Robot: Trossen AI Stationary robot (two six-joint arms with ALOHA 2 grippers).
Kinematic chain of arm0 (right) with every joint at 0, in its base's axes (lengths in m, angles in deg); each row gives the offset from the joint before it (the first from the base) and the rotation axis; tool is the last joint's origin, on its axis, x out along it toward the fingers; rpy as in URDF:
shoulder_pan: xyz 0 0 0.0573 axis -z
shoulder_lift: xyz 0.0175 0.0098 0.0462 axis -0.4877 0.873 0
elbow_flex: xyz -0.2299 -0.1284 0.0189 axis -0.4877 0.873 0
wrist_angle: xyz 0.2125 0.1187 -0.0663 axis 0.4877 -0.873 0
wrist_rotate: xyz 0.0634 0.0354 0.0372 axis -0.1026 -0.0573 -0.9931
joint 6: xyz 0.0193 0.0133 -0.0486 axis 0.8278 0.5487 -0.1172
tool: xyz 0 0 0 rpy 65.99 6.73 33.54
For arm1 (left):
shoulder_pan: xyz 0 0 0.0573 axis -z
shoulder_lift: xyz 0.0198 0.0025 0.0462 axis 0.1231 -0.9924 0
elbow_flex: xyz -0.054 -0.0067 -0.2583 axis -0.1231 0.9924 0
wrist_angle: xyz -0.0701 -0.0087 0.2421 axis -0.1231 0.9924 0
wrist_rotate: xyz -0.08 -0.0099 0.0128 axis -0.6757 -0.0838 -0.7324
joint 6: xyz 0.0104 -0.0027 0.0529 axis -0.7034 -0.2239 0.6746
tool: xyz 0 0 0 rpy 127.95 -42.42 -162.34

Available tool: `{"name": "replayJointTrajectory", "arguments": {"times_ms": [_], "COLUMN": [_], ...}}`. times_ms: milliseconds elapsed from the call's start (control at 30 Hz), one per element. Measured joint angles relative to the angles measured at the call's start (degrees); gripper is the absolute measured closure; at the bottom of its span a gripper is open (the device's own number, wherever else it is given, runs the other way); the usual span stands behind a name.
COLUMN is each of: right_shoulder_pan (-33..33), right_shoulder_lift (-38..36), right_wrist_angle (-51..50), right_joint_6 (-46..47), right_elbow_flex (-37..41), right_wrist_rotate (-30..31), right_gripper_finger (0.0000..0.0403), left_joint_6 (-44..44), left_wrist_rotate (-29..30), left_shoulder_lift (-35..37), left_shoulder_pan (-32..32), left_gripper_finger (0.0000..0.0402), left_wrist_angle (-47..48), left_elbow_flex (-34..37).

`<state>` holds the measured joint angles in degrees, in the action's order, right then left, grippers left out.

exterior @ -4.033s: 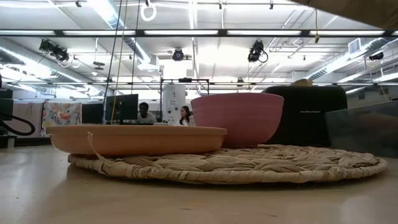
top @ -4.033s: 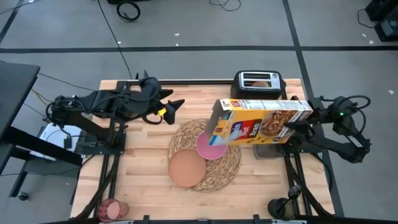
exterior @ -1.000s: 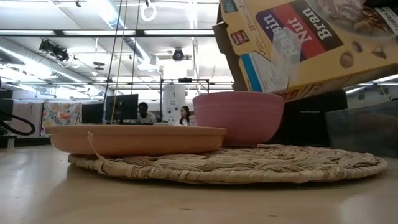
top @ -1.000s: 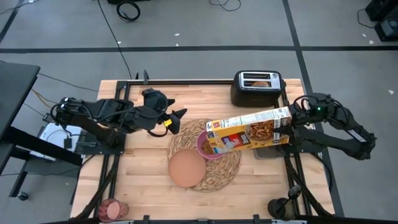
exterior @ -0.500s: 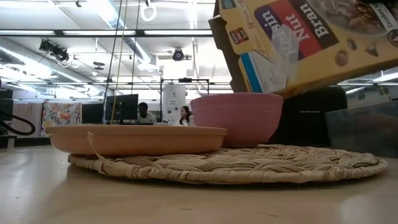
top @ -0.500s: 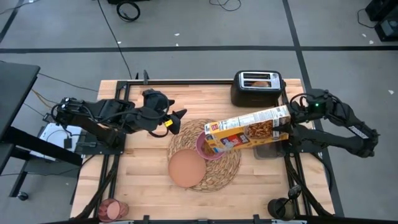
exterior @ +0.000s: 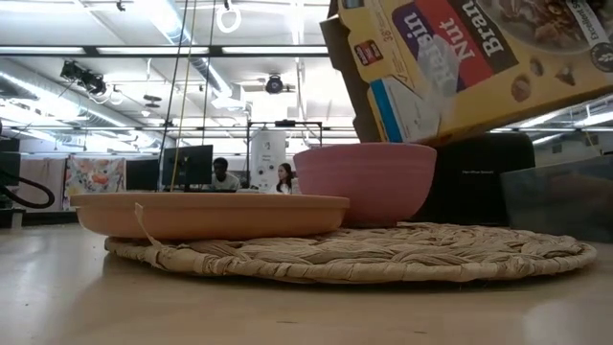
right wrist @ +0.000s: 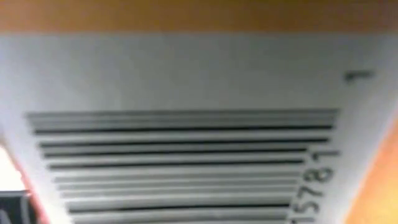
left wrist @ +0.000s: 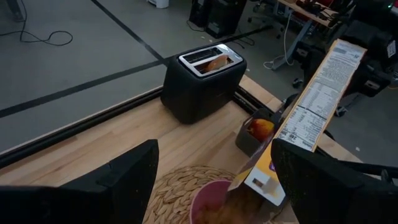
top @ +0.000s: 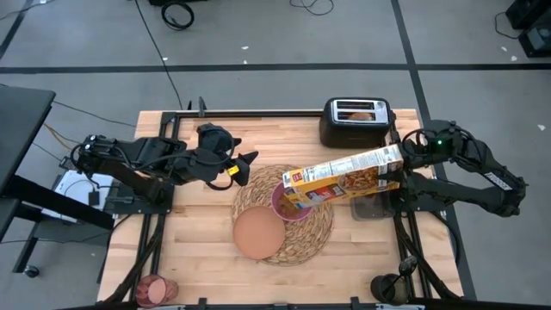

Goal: Arrange a breakfast setting
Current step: Pour the cereal from the yellow cereal box into the pink bowl

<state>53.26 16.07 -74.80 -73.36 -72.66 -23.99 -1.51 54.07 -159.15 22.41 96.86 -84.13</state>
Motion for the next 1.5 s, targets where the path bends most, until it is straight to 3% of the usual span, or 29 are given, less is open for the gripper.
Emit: {"name": "replayJointTrajectory", "arguments": {"times_ms": [1500], "right_shoulder_pan": [0.0], "right_shoulder_lift": [0.0], "right_wrist_angle": [-2.0], "right_joint_6": [-0.1], "right_elbow_flex": [-3.3], "right_wrist_rotate": [-0.5], "right_gripper_finger": [0.0161], "left_joint_6": [-1.5], "left_wrist_rotate": [0.0], "left_shoulder_lift": [0.0], "left_shoulder_pan": [0.4], "left_gripper_finger": [0.0086], "left_wrist_angle": [0.0], "left_elbow_flex": [0.0]}}
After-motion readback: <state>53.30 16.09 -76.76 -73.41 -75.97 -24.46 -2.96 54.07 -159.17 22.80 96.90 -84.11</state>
